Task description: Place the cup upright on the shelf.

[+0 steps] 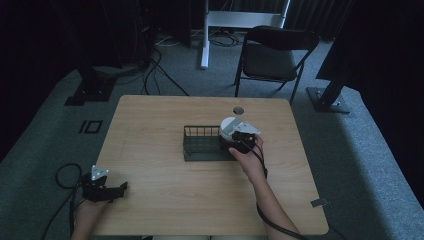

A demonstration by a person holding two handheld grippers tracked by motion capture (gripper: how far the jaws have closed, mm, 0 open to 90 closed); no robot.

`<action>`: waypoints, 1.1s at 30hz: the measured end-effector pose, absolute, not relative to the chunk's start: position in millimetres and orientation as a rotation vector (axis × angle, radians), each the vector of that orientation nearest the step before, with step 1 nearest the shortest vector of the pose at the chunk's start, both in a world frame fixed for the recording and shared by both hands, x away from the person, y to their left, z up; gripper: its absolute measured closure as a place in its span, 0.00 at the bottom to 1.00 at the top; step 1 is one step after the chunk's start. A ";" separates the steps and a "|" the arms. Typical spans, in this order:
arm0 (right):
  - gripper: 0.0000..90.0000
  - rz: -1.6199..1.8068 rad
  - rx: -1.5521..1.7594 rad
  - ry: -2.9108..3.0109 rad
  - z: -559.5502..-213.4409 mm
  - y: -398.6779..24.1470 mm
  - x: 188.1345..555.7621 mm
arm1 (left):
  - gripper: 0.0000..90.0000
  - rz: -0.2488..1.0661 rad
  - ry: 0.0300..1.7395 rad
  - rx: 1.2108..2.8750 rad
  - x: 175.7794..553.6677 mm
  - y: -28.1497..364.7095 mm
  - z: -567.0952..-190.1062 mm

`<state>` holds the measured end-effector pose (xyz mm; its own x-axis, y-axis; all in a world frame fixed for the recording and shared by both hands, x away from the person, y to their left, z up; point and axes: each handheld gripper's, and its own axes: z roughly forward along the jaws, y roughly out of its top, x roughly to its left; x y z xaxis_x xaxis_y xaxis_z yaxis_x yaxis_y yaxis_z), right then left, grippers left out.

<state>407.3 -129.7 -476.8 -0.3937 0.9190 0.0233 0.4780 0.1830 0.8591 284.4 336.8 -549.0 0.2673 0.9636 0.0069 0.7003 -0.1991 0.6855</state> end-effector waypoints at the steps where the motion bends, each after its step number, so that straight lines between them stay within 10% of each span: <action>1: 0.15 1.129 1.299 1.955 -476.4 -129.2 406.7 | 0.00 0.601 1.498 1.974 284.3 336.7 -549.0; 33: 0.15 1.189 1.262 1.921 -470.3 -146.6 382.0 | 0.00 0.602 1.497 1.975 284.4 336.8 -549.0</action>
<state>382.0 -146.6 -470.3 -0.4105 0.9115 0.0242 0.4278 0.1691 0.8879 284.4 336.8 -549.0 0.2673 0.9636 0.0070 0.7005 -0.1993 0.6853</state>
